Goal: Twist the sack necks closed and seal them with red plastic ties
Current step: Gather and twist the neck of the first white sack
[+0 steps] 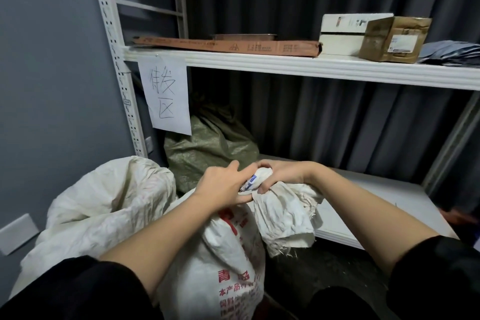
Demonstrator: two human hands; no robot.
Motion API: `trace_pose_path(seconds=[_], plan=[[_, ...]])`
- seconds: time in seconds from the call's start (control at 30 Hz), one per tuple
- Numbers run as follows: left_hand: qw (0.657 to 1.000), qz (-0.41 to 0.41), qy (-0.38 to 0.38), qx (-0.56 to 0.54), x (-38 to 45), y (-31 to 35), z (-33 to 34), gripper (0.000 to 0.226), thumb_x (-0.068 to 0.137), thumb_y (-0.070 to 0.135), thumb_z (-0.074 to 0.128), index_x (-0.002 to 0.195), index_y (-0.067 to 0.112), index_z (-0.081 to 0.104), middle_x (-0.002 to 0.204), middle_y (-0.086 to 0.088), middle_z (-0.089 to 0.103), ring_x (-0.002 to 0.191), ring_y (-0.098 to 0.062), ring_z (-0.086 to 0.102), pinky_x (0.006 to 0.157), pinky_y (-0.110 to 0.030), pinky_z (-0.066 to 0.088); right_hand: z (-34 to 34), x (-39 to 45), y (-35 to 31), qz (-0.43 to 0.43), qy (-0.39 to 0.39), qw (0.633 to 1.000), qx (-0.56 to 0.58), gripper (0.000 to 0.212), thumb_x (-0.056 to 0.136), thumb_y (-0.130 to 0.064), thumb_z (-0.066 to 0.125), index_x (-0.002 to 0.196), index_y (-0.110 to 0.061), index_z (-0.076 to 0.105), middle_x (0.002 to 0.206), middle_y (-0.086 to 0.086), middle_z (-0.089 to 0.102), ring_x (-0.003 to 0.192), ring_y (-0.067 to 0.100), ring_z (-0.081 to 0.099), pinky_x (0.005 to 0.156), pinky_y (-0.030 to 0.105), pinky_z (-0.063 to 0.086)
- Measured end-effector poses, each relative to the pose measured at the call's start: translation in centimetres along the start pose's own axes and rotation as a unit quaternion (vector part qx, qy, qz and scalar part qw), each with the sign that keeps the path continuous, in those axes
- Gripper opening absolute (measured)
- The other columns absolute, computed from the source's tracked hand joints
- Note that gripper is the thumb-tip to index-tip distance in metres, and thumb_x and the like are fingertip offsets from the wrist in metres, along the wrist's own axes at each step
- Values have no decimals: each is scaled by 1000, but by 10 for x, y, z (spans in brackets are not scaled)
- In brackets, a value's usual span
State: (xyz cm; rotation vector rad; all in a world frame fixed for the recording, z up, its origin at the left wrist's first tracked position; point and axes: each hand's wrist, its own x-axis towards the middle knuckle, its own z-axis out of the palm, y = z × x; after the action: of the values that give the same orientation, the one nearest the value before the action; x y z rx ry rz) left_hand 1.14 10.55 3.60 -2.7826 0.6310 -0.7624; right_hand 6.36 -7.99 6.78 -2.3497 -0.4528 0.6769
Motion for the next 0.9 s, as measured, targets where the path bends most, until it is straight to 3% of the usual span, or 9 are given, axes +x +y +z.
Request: trace_pose_path(seconds=[0.07, 0.2, 0.27, 0.33, 0.43, 0.53, 0.63, 0.73, 0.9], plan=[[1000, -4, 7, 25, 1, 1, 0, 63, 81, 69, 47, 130, 29, 45, 97, -3, 62, 71, -28, 66, 53, -28, 36, 0, -2, -2, 8, -16, 1000, 15, 86, 57, -34, 78, 134, -30, 40, 126, -3, 54, 114, 14, 57, 100, 35, 47], [998, -37, -57, 15, 5, 2, 3, 51, 90, 61, 39, 124, 23, 44, 105, -6, 63, 91, -30, 64, 61, -29, 34, -2, -8, -14, 34, 1, 998, -62, 79, 73, -35, 72, 142, -26, 33, 130, -1, 50, 114, 14, 55, 98, 30, 45], [993, -78, -88, -16, 9, 2, 5, 45, 91, 58, 38, 117, 21, 47, 107, -8, 65, 99, -31, 63, 65, -31, 34, -2, -12, -29, 29, 105, 972, -206, 74, 80, -37, 67, 144, -20, 33, 138, 3, 44, 123, 20, 49, 104, 36, 40], [982, -131, -122, -68, 16, 0, 4, 40, 92, 53, 38, 114, 21, 51, 110, -9, 66, 103, -31, 62, 71, -33, 39, 9, -22, -50, -40, 251, 917, -308, 60, 84, -35, 60, 139, -20, 42, 138, 4, 45, 126, 23, 46, 103, 39, 37], [967, -175, -163, -86, 19, -3, 1, 32, 96, 32, 42, 120, 16, 55, 124, -10, 60, 117, -27, 57, 90, -34, 44, 48, -35, -71, -221, 380, 848, -296, 38, 85, -24, 53, 121, -13, 58, 117, 8, 59, 107, 28, 57, 88, 42, 46], [934, -207, -211, -200, 17, -8, 0, 32, 100, 15, 36, 130, 12, 48, 140, -11, 48, 130, -24, 45, 95, -17, 38, 95, -40, -61, -350, 389, 799, -295, 35, 77, -14, 58, 112, -6, 58, 107, 13, 60, 92, 30, 57, 79, 41, 47], [911, -241, -181, -283, 18, -16, 3, 26, 97, 38, 33, 94, 23, 54, 118, -7, 64, 108, -28, 58, 78, -28, 41, 122, -33, -32, -391, 386, 803, -231, 42, 77, -8, 58, 117, -6, 46, 123, 15, 54, 112, 29, 53, 94, 39, 43], [875, -258, -186, -366, 20, -21, 6, 38, 93, 48, 32, 77, 23, 54, 103, -7, 68, 97, -28, 63, 83, -35, 47, 121, -21, 1, -394, 389, 792, -259, 54, 78, -8, 60, 128, -7, 40, 140, 16, 44, 134, 28, 39, 106, 41, 39], [866, -209, -190, -412, 13, -18, -1, 41, 95, 40, 32, 118, 24, 62, 123, -5, 63, 111, -25, 58, 95, -37, 46, 80, -8, 22, -292, 358, 784, -415, 86, 78, -1, 54, 152, -12, 13, 160, 3, 9, 147, 19, 13, 91, 34, 53]])
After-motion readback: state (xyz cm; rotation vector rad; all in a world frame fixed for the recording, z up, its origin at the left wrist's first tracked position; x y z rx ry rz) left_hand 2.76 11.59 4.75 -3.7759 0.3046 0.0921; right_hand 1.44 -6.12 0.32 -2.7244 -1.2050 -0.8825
